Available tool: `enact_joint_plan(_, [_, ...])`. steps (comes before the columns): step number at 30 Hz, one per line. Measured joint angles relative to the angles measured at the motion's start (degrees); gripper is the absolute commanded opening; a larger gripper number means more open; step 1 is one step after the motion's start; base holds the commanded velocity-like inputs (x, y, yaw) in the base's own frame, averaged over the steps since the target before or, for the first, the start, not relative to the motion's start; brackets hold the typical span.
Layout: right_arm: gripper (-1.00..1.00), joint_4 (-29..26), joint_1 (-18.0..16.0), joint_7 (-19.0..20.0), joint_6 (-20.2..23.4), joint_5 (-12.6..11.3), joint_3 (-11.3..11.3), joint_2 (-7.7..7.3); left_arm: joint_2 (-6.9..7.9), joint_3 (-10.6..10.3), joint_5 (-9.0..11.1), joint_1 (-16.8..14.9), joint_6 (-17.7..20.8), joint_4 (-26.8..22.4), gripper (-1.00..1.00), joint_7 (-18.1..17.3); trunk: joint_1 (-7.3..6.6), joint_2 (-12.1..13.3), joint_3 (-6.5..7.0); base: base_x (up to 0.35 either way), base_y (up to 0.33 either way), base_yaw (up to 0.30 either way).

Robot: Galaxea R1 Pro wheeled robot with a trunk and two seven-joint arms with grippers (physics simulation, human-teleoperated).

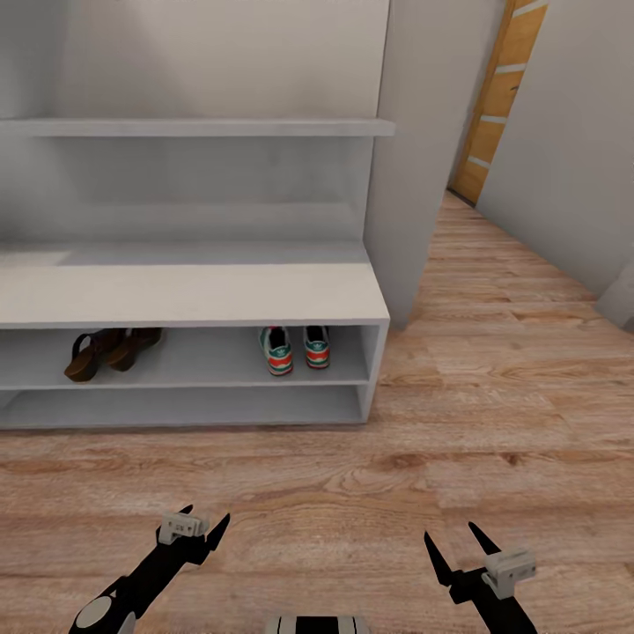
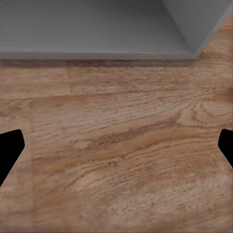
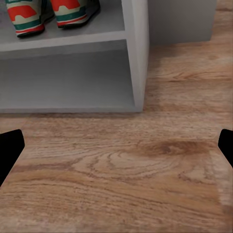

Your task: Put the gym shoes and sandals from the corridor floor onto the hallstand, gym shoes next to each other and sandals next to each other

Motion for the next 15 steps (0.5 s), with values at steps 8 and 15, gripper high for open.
enact_joint_plan(8, [1.0, 0.0, 0.0, 0.0, 0.0, 0.0, 0.0, 0.0, -0.09, 0.2, 0.6, 0.0, 0.0, -0.1, 1.0, 0.3, 0.0, 0.0, 0.0, -0.021, 0.0, 0.0])
enact_joint_plan(15, [1.0, 0.0, 0.0, 0.0, 0.0, 0.0, 0.0, 0.0, -1.41, 0.7, 0.6, -0.5, 0.0, 0.0, 1.0, 0.6, 0.0, 0.0, 0.0, -0.007, 0.0, 0.0])
